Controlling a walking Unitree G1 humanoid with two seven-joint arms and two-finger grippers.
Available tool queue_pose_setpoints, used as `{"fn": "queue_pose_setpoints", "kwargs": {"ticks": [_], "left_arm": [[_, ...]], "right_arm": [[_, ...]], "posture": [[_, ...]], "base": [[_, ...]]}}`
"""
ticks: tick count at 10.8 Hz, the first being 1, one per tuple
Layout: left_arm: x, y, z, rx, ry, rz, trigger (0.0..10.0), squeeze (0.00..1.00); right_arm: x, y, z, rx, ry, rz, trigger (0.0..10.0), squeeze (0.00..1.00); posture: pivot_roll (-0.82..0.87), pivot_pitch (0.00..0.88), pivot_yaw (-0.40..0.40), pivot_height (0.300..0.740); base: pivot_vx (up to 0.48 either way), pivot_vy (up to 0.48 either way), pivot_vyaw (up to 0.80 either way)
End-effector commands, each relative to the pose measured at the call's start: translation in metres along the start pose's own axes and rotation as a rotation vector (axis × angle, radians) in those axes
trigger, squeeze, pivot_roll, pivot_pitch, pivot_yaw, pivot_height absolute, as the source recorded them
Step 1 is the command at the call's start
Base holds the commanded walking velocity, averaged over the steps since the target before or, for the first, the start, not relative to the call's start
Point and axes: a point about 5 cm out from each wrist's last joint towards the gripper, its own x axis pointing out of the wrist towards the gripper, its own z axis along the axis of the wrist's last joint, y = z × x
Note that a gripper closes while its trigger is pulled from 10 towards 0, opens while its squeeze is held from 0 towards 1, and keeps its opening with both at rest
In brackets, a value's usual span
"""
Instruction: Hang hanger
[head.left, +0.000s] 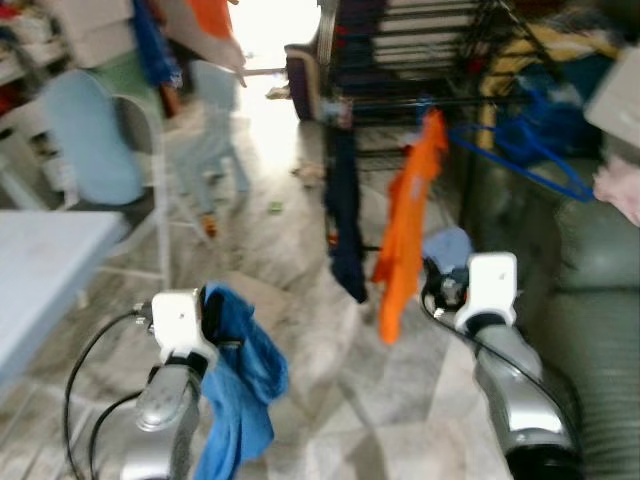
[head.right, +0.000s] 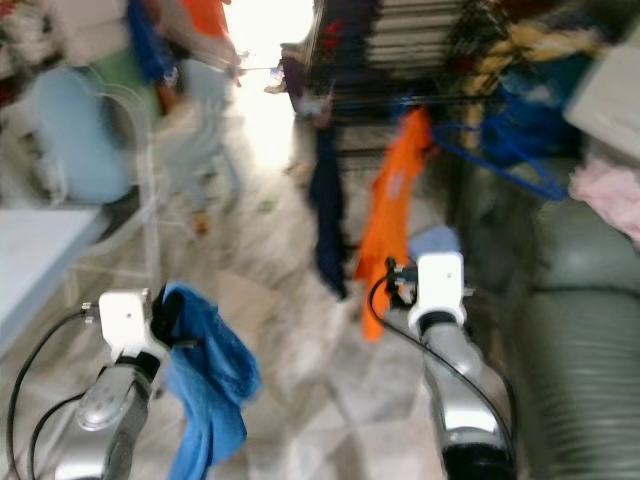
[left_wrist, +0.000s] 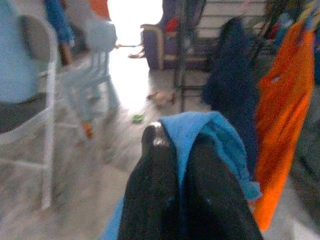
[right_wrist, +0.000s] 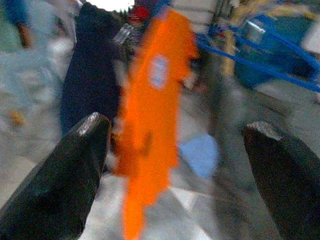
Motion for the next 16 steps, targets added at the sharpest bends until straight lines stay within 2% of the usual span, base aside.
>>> {"fn": "queue_pose_setpoints", "kwargs": {"ticks": [1,5,8,10,16], "left_arm": [[0.002,0.004,0.007,0.027,-0.024,-0.001,10.0,0.0],[0.004,-0.002,0.005,0.019,-0.014,-0.024,10.0,0.0],[0.005,-0.004,0.003,0.018,-0.006,-0.035,10.0,0.0],[0.005,-0.007,0.003,0.021,-0.002,-0.045,10.0,0.0],[0.005,-0.012,-0.001,0.038,0.023,-0.088,10.0,0.0]], "right_arm": [[0.002,0.004,0.005,0.014,-0.012,-0.001,10.0,0.0],[0.004,0.006,0.005,0.021,-0.009,0.002,10.0,0.0],[0.005,0.007,0.005,0.014,-0.009,0.002,10.0,0.0],[0.006,0.007,0.005,0.01,-0.009,0.005,10.0,0.0],[0.012,0.001,0.007,-0.035,-0.009,-0.045,10.0,0.0]], "posture": [[-0.11,0.0,0.094,0.74],[-0.11,0.0,0.095,0.74],[-0.11,0.0,0.094,0.74],[-0.12,0.0,0.094,0.74],[-0.11,0.0,0.092,0.74]], "base": [[0.42,0.0,0.0],[0.413,0.186,0.0],[0.405,0.257,-0.52],[0.394,0.274,0.0],[0.472,0.0,0.0]]}}
